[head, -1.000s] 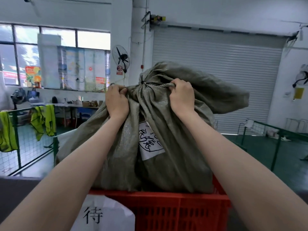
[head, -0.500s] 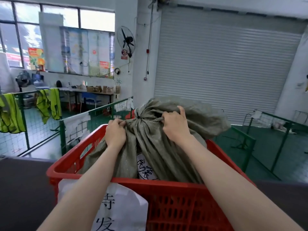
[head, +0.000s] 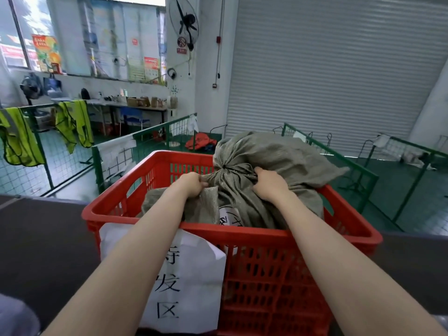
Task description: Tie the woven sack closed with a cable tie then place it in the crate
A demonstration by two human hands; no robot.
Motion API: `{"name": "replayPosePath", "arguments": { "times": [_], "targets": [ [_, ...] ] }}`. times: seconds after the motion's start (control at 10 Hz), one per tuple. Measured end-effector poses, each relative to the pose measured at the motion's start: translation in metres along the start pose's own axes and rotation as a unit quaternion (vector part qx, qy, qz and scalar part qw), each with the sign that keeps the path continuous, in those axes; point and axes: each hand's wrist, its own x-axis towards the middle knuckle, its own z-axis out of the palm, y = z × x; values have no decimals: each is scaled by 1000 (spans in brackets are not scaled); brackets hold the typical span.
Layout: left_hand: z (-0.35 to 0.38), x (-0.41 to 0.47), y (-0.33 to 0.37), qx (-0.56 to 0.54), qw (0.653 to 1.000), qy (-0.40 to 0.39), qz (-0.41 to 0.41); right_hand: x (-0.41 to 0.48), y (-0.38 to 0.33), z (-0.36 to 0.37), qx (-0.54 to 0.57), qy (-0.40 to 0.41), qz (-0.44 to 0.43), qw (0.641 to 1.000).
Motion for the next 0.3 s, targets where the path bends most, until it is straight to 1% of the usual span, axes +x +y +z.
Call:
{"name": "replayPosePath", "arguments": {
  "times": [0.1,0.2,0.3],
  "targets": [
    [-1,0,-2,41,999,17,-4,-6,1,-2,-10,0,-17,1000],
    [-8,-5,1,72,994,78,-11,-14,4,-2,-36,8,-22,999],
    [-17,-13,5,50,989,137,-5,-21,9,-12,-71,30,-19,997]
  ]
}}
